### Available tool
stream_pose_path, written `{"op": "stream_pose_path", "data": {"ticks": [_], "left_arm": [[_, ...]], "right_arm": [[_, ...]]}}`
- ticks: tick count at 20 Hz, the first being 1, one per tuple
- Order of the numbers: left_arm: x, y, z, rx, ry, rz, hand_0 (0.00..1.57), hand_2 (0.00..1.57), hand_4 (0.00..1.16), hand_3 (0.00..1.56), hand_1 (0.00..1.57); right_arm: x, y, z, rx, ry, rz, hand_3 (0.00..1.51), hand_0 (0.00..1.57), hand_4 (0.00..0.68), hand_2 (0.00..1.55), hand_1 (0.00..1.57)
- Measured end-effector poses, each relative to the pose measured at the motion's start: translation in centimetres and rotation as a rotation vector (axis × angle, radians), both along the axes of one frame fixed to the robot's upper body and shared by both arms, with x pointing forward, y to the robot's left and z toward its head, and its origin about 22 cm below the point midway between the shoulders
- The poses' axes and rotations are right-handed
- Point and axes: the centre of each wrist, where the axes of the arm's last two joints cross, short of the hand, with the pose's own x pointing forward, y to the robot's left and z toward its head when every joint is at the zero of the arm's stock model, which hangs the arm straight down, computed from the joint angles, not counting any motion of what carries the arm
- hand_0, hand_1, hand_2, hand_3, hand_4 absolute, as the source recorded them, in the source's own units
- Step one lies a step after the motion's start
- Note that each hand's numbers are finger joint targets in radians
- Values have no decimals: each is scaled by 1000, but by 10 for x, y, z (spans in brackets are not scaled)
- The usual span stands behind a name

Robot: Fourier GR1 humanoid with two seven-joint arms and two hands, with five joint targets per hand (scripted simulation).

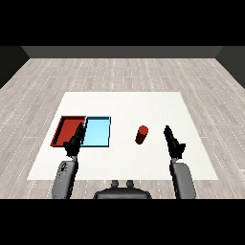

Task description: Pick the red can and put it in the red box

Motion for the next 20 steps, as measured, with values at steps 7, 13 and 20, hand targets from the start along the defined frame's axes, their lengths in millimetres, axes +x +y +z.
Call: {"op": "stream_pose_path", "data": {"ticks": [7, 13, 20], "left_arm": [[1, -2, 1, -27, -27, -7, 0, 0, 0, 0, 0], [0, -4, 5, -98, -291, -28, 0, 0, 0, 0, 0], [-5, -1, -6, -104, -365, -30, 0, 0, 0, 0, 0]], "right_arm": [[19, -41, 4, 28, -34, 8, 0, 0, 0, 0, 0], [26, -59, 6, 79, -231, 46, 0, 0, 0, 0, 0], [30, -72, -6, 103, -288, 70, 0, 0, 0, 0, 0]]}}
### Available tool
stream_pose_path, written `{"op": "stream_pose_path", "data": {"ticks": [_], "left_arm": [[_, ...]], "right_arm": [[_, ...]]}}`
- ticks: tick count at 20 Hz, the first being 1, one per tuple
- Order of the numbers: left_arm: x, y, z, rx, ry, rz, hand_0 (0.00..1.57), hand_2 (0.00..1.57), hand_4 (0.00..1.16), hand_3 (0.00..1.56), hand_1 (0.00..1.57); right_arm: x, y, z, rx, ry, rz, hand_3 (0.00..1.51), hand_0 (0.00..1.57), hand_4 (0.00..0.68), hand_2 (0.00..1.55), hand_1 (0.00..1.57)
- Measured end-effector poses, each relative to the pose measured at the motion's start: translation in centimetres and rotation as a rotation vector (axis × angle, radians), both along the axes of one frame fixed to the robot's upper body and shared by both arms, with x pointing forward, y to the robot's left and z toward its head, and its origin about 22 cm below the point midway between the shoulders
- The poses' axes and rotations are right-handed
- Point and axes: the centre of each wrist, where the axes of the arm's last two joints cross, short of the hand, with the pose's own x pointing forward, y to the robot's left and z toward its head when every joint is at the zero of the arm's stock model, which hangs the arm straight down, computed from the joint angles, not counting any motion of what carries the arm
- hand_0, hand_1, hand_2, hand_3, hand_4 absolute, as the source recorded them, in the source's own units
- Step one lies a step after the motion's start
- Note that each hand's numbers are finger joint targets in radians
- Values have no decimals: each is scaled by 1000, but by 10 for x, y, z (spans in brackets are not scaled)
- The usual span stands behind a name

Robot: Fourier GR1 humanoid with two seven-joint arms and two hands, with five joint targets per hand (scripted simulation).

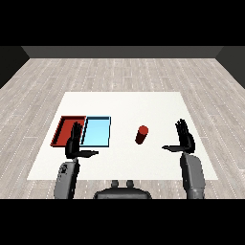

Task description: Pick the red can and put it in the red box

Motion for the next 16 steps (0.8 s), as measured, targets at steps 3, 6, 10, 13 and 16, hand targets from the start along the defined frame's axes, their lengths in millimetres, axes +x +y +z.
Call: {"op": "stream_pose_path", "data": {"ticks": [3, 6, 10, 13, 16], "left_arm": [[-4, -4, 0, -6, -9, -8, 0, 0, 0, 0, 0], [-2, -5, 0, -18, -4, -11, 0, 0, 0, 0, 0], [-2, -7, 2, -35, -13, -20, 0, 0, 0, 0, 0], [5, -5, 3, -42, -17, -23, 0, 0, 0, 0, 0], [3, -3, -4, -50, -22, -22, 0, 0, 0, 0, 0]], "right_arm": [[2, 3, -6, 3, 1, 6, 0, 0, 0, 0, 0], [-1, 0, -9, 15, 8, 18, 0, 0, 0, 0, 0], [6, 12, -6, 27, 30, 29, 0, 0, 0, 0, 0], [15, 21, -7, 43, 51, 49, 0, 0, 0, 0, 0], [25, 29, -10, 49, 68, 61, 0, 0, 0, 0, 0]]}}
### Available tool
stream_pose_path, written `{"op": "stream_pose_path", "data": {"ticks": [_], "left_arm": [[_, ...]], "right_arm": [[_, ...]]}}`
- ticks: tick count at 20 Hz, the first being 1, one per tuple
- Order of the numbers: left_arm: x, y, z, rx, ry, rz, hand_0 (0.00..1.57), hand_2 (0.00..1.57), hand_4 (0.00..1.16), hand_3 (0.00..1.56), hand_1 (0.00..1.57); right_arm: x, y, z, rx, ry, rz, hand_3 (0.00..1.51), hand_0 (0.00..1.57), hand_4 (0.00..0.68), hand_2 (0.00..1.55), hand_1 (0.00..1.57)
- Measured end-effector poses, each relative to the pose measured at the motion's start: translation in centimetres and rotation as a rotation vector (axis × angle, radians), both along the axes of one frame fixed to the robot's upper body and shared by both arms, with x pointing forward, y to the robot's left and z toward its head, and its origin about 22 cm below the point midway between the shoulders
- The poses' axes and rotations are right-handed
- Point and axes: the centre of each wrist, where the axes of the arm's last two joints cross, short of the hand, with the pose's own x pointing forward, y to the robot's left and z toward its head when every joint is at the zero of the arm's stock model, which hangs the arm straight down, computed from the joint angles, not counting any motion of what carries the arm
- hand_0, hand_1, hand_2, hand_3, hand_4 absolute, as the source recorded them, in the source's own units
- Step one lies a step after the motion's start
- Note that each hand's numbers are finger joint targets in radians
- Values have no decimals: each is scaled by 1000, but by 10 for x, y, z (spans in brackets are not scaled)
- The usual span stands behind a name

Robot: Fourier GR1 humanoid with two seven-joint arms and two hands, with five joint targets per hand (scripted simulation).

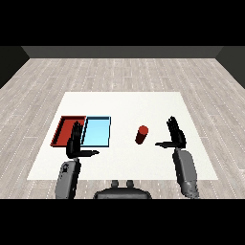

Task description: Pick the red can and put it in the red box

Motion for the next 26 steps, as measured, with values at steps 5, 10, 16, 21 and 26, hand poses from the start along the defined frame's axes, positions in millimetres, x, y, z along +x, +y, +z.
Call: {"op": "stream_pose_path", "data": {"ticks": [5, 10, 16, 21, 26], "left_arm": [[0, 0, 6, -9, -8, 4, 0, 0, 0, 0, 0], [1, 4, 6, -6, -9, 9, 0, 0, 0, 0, 0], [1, 3, 6, -8, -4, 7, 0, 0, 0, 0, 0], [8, -1, 9, -18, -6, 8, 0, 0, 0, 0, 0], [1, 4, 7, -18, -5, 11, 0, 0, 0, 0, 0]], "right_arm": [[15, 16, -11, 27, 35, 10, 0, 0, 0, 0, 0], [23, 25, -19, 49, 61, 40, 0, 0, 0, 0, 0], [24, 41, -32, 73, 88, 69, 0, 0, 0, 0, 0], [27, 60, -47, 102, 113, 82, 0, 0, 0, 0, 0], [26, 68, -57, 117, 135, 94, 0, 0, 0, 0, 0]]}}
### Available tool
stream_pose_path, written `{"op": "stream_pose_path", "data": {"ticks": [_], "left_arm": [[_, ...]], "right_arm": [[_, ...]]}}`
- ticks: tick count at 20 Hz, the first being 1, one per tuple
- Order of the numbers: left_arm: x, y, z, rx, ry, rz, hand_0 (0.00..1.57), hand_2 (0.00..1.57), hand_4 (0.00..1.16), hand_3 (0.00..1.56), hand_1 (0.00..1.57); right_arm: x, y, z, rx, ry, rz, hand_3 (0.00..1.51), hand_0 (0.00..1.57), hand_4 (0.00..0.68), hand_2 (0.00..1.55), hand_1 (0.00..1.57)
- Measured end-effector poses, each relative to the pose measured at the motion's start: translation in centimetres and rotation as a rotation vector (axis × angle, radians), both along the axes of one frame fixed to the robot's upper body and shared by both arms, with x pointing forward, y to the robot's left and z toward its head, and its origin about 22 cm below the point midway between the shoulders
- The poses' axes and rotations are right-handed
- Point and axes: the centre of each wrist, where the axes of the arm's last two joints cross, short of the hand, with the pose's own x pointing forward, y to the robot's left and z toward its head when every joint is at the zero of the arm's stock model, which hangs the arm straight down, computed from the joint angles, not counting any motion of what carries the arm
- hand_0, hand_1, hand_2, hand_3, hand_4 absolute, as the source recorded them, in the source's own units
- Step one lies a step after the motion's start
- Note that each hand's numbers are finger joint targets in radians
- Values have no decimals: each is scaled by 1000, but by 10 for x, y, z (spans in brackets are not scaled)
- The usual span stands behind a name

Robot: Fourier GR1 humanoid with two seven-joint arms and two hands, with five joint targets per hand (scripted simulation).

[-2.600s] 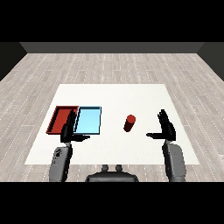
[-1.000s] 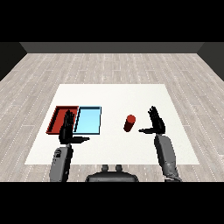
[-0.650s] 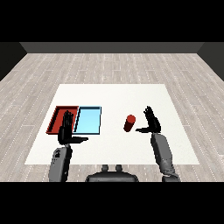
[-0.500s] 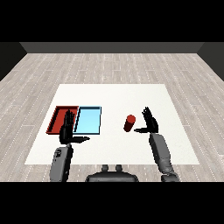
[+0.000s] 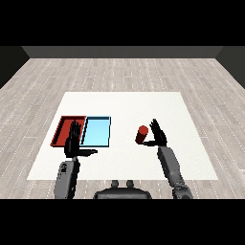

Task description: Pick the red can and put it in the red box

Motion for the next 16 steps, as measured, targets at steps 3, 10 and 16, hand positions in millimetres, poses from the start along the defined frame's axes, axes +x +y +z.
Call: {"op": "stream_pose_path", "data": {"ticks": [3, 10, 16], "left_arm": [[-2, -1, 6, 1, -7, -1, 0, 0, 0, 0, 0], [4, -4, 3, 10, -8, 2, 0, 0, 0, 0, 0], [-2, -2, -2, 13, -6, 5, 0, 0, 0, 0, 0]], "right_arm": [[4, -7, -1, 5, 8, -2, 0, 0, 0, 0, 0], [13, 10, -5, 23, 29, 14, 0, 0, 0, 0, 0], [18, 26, -12, 46, 39, 33, 0, 0, 0, 0, 0]]}}
